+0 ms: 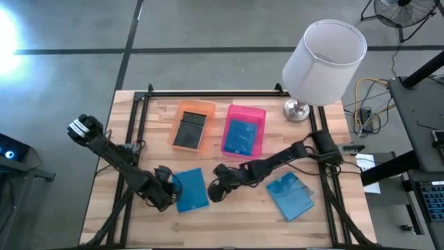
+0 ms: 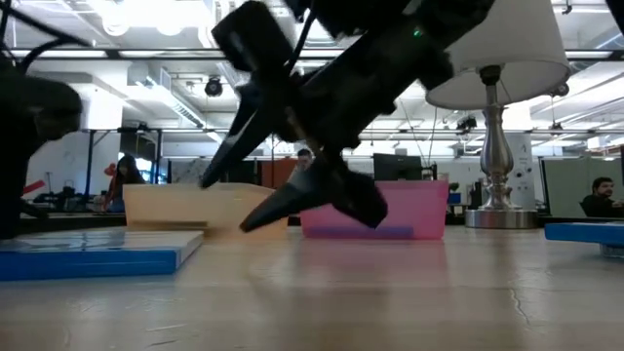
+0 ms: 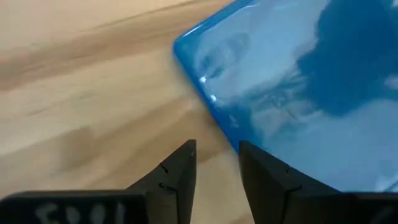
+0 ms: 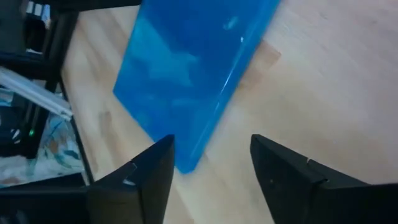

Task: Pick & place jewel cases by type
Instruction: Put the left blue CD case into the pink bin

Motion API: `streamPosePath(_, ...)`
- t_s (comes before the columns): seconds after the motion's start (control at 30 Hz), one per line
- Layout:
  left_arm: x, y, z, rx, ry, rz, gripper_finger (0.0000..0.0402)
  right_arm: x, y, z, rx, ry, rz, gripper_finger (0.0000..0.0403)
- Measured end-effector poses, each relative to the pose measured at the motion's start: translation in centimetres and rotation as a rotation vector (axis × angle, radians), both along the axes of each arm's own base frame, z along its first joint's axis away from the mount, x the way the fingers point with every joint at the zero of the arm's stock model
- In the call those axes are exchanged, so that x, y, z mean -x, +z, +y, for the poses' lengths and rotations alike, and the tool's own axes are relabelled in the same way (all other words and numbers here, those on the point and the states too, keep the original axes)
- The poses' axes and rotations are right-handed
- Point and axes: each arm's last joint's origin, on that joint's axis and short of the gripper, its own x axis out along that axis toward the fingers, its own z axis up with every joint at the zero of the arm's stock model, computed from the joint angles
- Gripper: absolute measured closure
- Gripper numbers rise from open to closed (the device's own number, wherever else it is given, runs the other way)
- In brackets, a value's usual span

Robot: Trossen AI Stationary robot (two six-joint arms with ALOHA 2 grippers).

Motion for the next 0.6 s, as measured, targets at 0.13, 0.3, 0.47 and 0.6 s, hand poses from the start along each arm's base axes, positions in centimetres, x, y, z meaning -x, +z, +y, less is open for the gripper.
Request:
streamPosePath(0.13,0.0,-1.6,0.1,0.08,0.043,-0.117,0.0291,-1.0,-0.8,-0.3,-0.053,0.01,0.018,0.016)
streamPosePath(0.3,0.3,-3.1,0.4,0.158,0.067,-0.191,0.0281,-1.5,-2.1,-0.2,-0.111,-0.009,0.057,0.0108)
streamPosePath(0.47,0.3,-3.3,0.3,0.182,0.042,-0.204,0.028,-1.3,-2.8,-0.4,-0.112,-0.044,0.089,0.0083)
streamPosePath(0.6,0.1,-3.5,0.2,0.183,0.015,-0.203,0.028,-1.7,-3.6,-0.9,-0.184,0.024,0.042,0.0086)
